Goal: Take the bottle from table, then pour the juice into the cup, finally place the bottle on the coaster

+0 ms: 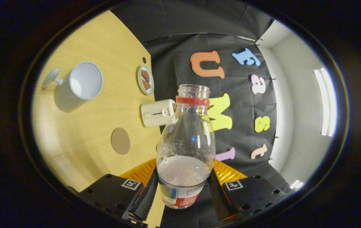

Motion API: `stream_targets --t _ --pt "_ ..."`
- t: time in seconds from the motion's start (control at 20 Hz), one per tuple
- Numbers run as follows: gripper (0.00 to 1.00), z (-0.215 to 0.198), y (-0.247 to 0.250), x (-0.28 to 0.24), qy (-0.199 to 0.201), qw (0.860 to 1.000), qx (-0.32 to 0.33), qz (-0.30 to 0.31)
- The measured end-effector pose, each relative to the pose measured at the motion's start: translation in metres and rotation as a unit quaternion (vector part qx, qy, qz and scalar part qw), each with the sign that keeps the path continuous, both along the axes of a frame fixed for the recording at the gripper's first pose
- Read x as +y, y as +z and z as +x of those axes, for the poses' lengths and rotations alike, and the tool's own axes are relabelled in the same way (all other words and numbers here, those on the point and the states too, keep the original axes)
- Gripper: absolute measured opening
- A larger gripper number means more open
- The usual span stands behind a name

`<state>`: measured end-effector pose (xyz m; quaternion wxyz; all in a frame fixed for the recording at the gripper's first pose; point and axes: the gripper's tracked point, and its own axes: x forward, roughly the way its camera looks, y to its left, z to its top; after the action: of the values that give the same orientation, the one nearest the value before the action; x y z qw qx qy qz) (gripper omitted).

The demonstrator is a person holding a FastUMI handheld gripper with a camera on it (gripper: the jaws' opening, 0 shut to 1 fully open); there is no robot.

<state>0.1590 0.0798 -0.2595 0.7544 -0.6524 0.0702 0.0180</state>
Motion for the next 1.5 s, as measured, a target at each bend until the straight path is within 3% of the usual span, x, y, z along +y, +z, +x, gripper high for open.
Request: stream_targets --t 1.1,1.5 --pt "0.81 -0.008 -0.021 0.033 -0.007 0.984 0.014 -0.179" --pt "0.81 -0.01 -0.018 0.039 0.001 0.981 0.005 -0.196"
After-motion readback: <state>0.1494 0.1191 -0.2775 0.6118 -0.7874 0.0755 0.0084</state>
